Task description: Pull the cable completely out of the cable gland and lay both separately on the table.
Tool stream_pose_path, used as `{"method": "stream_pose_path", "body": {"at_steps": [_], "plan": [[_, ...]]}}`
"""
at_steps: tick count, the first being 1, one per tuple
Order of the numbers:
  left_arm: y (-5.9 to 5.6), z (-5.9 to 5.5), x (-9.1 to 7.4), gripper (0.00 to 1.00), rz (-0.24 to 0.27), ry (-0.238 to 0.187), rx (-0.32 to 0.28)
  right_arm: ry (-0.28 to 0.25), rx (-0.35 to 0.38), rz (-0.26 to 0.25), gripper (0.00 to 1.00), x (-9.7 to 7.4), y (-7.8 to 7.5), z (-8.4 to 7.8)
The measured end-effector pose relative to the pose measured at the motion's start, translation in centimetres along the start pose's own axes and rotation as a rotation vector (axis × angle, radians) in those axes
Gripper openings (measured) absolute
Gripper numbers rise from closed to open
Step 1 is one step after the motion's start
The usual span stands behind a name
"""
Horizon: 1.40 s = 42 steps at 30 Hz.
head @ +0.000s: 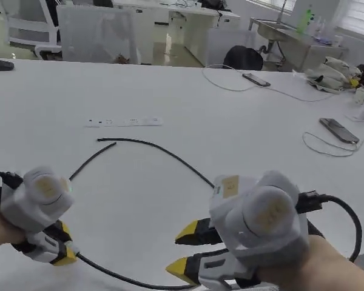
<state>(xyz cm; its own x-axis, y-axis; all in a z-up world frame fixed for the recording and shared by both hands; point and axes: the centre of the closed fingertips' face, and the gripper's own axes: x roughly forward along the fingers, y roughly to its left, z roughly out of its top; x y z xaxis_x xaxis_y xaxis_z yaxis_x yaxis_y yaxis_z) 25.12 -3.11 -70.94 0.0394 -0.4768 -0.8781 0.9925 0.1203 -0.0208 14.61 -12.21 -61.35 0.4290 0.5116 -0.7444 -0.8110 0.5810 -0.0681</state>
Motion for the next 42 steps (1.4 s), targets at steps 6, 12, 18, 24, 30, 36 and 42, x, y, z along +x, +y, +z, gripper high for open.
{"method": "stream_pose_path", "body": {"at_steps": [6,12,18,24,30,36,42], "plan": [[-2.6,2.7,-3.1,0.23,0.044,-0.085,-0.06,0.0,-0.022,0.043,0.25,4.5,1.2,2.8],[-5.0,5.2,-5.9,0.23,0.078,-0.177,-0.095,0.004,-0.034,0.077,0.27,6.4,1.6,3.6],[-7.2,6.8,-7.4,0.23,0.093,-0.217,-0.055,-0.042,-0.04,0.122,0.22,6.1,1.5,3.7],[-8.5,7.2,-7.8,0.04,0.07,-0.208,0.093,-0.104,-0.105,0.196,0.04,5.0,1.9,3.2],[-9.4,8.3,-7.5,0.16,0.041,-0.257,0.14,-0.162,-0.037,0.281,0.03,4.2,2.7,3.0],[-8.9,8.8,-8.2,0.43,0.067,-0.281,0.223,-0.209,-0.002,0.302,0.03,3.4,2.4,3.2],[-9.2,7.6,-7.2,0.4,0.059,-0.223,0.323,-0.239,-0.021,0.34,0.03,2.2,2.8,4.0]]}}
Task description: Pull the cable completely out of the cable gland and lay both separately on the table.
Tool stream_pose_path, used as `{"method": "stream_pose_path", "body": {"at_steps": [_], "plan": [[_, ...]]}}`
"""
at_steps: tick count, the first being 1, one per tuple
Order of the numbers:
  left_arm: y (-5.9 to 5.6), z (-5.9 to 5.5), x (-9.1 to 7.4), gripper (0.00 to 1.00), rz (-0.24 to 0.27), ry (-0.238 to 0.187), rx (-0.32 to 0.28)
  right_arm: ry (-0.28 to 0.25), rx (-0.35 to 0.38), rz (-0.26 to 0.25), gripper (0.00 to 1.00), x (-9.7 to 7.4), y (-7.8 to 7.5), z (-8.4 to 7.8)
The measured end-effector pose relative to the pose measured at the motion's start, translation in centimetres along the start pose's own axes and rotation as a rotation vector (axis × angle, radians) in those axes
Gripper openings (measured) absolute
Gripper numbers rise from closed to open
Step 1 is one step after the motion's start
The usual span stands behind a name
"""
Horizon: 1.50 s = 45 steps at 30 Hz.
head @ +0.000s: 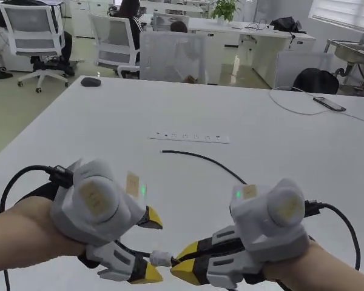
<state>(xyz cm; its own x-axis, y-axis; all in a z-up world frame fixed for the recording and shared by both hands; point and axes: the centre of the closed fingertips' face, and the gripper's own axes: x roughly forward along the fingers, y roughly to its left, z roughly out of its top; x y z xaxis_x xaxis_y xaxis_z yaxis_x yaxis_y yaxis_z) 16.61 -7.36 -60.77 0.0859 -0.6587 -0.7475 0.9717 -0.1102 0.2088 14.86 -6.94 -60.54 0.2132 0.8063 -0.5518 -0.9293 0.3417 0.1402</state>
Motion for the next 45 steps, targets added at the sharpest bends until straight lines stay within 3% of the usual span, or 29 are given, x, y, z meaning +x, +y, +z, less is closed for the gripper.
{"method": "stream_pose_path", "body": {"at_steps": [3,5,7,9,12,16,17,20,26,28,30,33,35,37,40,43,45], "plan": [[-0.5,0.6,0.5,0.34,-0.016,-0.022,0.006,0.003,-0.018,0.013,0.03,-0.1,0.3,0.3],[-1.1,0.4,0.8,0.23,-0.033,0.0,0.024,0.01,-0.026,0.014,0.03,-0.1,0.4,0.3],[-1.3,-0.1,1.3,0.18,-0.025,0.021,0.05,0.027,-0.036,0.008,0.03,0.0,0.5,-0.1],[-1.4,-0.5,1.6,0.18,-0.012,0.033,0.042,0.1,-0.078,-0.022,0.03,-0.1,0.1,-1.4],[-1.6,-1.2,2.1,0.18,0.012,0.05,0.041,0.147,-0.119,-0.041,0.03,0.0,0.2,-2.5],[-1.3,-2.3,2.7,0.17,0.082,0.076,0.023,0.301,-0.227,-0.114,0.04,-0.6,-0.9,-5.0],[-1.1,-2.6,2.9,0.17,0.096,0.085,0.023,0.318,-0.237,-0.122,0.04,-0.7,-1.1,-5.3],[-0.9,-3.2,3.1,0.17,0.124,0.103,0.008,0.441,-0.284,-0.185,0.04,-1.7,-2.5,-7.2],[-0.9,-3.9,3.4,0.17,0.147,0.116,-0.014,0.581,-0.244,-0.26,0.04,-3.0,-4.2,-10.1],[-0.9,-4.1,3.6,0.17,0.151,0.126,-0.018,0.585,-0.239,-0.263,0.04,-2.7,-4.2,-10.1],[-0.7,-4.6,3.6,0.17,0.169,0.153,-0.011,0.572,-0.23,-0.273,0.11,-2.4,-3.9,-9.3],[-0.6,-5.1,4.0,0.17,0.17,0.173,-0.013,0.459,-0.212,-0.27,0.24,-0.5,-3.1,-6.6],[-0.7,-5.4,4.0,0.17,0.172,0.19,-0.004,0.364,-0.212,-0.228,0.25,1.2,-2.2,-4.6],[-0.5,-5.2,4.0,0.17,0.177,0.186,-0.01,0.318,-0.214,-0.19,0.24,2.6,-1.5,-3.6],[-0.4,-5.1,4.0,0.17,0.183,0.174,-0.019,0.325,-0.241,-0.191,0.21,3.4,-1.7,-3.9],[-0.6,-5.0,4.0,0.17,0.187,0.172,-0.012,0.324,-0.231,-0.18,0.06,3.6,-1.7,-4.7],[-0.9,-4.9,4.2,0.17,0.178,0.171,-0.012,0.326,-0.229,-0.184,0.04,3.6,-1.7,-4.9]]}}
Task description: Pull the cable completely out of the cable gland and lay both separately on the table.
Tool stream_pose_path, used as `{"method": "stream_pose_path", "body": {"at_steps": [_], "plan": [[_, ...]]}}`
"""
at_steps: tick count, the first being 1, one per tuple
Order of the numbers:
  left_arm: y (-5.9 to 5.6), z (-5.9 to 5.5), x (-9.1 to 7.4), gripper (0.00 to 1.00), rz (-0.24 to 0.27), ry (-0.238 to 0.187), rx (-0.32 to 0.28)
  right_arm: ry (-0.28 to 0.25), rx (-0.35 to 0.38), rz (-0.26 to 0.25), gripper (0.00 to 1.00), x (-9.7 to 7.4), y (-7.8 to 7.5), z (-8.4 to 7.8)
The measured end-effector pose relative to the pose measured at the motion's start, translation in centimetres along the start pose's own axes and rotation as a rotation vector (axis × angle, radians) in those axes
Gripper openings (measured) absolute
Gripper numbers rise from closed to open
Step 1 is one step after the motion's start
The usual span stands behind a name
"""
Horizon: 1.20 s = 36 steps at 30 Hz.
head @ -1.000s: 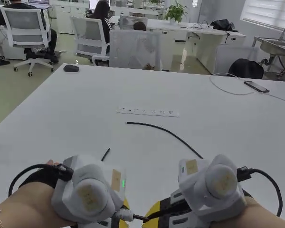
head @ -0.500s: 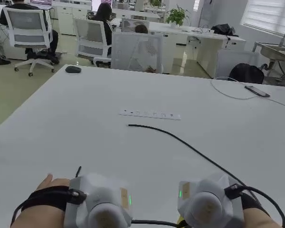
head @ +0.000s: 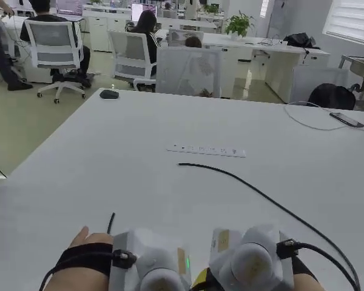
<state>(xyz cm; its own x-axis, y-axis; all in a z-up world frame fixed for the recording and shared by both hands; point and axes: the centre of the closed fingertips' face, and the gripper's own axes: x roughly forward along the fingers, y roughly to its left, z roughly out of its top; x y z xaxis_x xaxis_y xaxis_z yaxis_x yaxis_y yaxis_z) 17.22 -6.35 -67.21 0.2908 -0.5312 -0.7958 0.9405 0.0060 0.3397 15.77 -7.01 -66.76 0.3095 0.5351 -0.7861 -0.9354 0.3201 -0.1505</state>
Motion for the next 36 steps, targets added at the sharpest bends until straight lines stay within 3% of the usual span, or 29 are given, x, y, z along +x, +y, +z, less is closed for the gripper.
{"method": "stream_pose_path", "body": {"at_steps": [3,7,10,11,18,19,20,23,26,30,32,34,36], "plan": [[0.0,0.0,0.0,0.17,0.002,0.002,-0.002,0.012,-0.002,-0.013,0.04,0.1,-0.1,-0.3],[0.2,-0.8,0.1,0.17,0.008,0.026,-0.015,0.109,-0.022,-0.039,0.04,0.3,-0.4,-2.1],[0.4,-0.9,-0.1,0.17,0.02,0.028,-0.043,0.201,0.06,-0.07,0.04,-0.1,-1.1,-4.4],[0.5,-1.0,-0.1,0.17,0.023,0.03,-0.046,0.22,0.056,-0.079,0.04,-0.2,-1.3,-4.8],[0.5,-0.9,-0.2,0.17,0.03,0.025,-0.055,0.265,0.104,-0.112,0.07,-0.7,-1.8,-5.8],[0.5,-0.9,-0.3,0.17,0.03,0.027,-0.053,0.246,0.079,-0.103,0.1,-0.6,-1.6,-5.3],[0.5,-0.8,-0.3,0.17,0.028,0.022,-0.049,0.182,0.054,-0.083,0.16,-0.2,-1.2,-3.9],[0.4,-0.4,-0.3,0.17,0.022,0.004,-0.043,0.068,0.0,-0.05,0.3,0.1,-0.3,-1.1],[0.1,0.3,-0.4,0.17,0.011,-0.028,-0.038,-0.006,-0.016,-0.02,0.24,-0.1,0.4,0.5],[-0.2,1.2,-0.6,0.17,-0.001,-0.073,-0.023,-0.027,-0.026,-0.01,0.13,-0.1,0.6,0.9],[-0.5,1.0,-0.3,0.17,-0.013,-0.062,-0.016,-0.019,-0.037,-0.019,0.05,-0.1,0.5,0.7],[-0.8,0.9,-0.2,0.17,-0.022,-0.051,-0.008,-0.004,-0.008,-0.01,0.04,-0.1,0.5,0.4],[-0.7,0.8,-0.2,0.17,-0.02,-0.045,-0.007,0.013,-0.029,-0.015,0.04,-0.1,0.4,0.0]]}}
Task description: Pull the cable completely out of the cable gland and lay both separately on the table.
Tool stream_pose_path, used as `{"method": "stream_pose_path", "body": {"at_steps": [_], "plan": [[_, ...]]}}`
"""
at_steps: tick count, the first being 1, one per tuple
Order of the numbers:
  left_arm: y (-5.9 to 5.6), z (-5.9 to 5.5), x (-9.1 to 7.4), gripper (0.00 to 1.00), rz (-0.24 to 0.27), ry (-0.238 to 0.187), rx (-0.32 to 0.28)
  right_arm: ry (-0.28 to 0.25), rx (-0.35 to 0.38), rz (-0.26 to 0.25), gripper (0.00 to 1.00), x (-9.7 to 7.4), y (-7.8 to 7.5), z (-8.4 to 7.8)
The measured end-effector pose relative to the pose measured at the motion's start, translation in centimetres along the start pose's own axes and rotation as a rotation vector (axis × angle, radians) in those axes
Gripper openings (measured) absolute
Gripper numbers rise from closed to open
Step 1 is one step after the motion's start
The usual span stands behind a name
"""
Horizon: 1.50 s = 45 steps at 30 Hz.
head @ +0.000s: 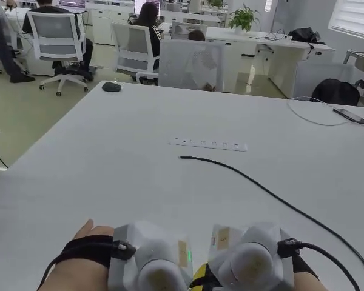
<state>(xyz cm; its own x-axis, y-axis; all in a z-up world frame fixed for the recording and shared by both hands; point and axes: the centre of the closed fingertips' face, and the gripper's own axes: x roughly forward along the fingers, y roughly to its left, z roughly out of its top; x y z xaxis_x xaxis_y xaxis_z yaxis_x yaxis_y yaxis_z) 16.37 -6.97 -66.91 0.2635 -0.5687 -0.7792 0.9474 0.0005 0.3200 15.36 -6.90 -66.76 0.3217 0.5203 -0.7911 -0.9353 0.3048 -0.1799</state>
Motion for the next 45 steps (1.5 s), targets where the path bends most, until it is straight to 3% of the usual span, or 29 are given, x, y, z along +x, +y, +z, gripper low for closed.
{"method": "stream_pose_path", "body": {"at_steps": [6,14,16,17,19,23,27,30,34,39,43,45], "plan": [[0.5,-0.5,0.0,0.17,0.012,0.021,-0.013,0.115,0.098,-0.005,0.04,0.2,-0.5,-2.9],[0.7,-0.7,0.1,0.17,0.02,0.025,-0.025,0.27,0.144,-0.048,0.05,0.0,-1.4,-6.4],[0.7,-0.5,0.0,0.17,0.018,0.013,-0.032,0.266,0.143,-0.026,0.06,0.0,-1.0,-6.3],[0.7,-0.3,0.0,0.17,0.021,0.007,-0.032,0.244,0.14,-0.007,0.12,0.2,-0.7,-5.9],[0.7,-0.2,0.0,0.17,0.018,0.001,-0.039,0.139,0.16,0.026,0.25,0.6,-0.1,-3.7],[0.6,0.0,0.0,0.17,0.014,-0.01,-0.031,0.013,0.071,0.011,0.24,0.2,-0.2,-0.6],[0.3,0.8,-0.1,0.17,-0.002,-0.045,-0.03,-0.03,0.058,0.004,0.18,-0.2,-0.3,0.2],[0.0,0.9,0.0,0.17,-0.014,-0.05,-0.035,-0.02,0.041,0.021,0.06,0.0,0.0,-0.1],[-0.3,0.8,0.1,0.17,-0.02,-0.04,-0.019,-0.006,0.049,0.035,0.04,0.3,0.3,-0.3],[0.1,0.6,0.0,0.17,-0.004,-0.028,-0.03,0.047,0.074,0.015,0.04,0.2,-0.2,-1.6],[0.6,0.3,-0.1,0.17,0.016,-0.021,-0.04,0.108,0.093,-0.011,0.04,0.2,-0.7,-2.9],[0.7,0.2,-0.2,0.17,0.024,-0.017,-0.046,0.185,0.093,-0.034,0.04,0.1,-1.1,-4.4]]}}
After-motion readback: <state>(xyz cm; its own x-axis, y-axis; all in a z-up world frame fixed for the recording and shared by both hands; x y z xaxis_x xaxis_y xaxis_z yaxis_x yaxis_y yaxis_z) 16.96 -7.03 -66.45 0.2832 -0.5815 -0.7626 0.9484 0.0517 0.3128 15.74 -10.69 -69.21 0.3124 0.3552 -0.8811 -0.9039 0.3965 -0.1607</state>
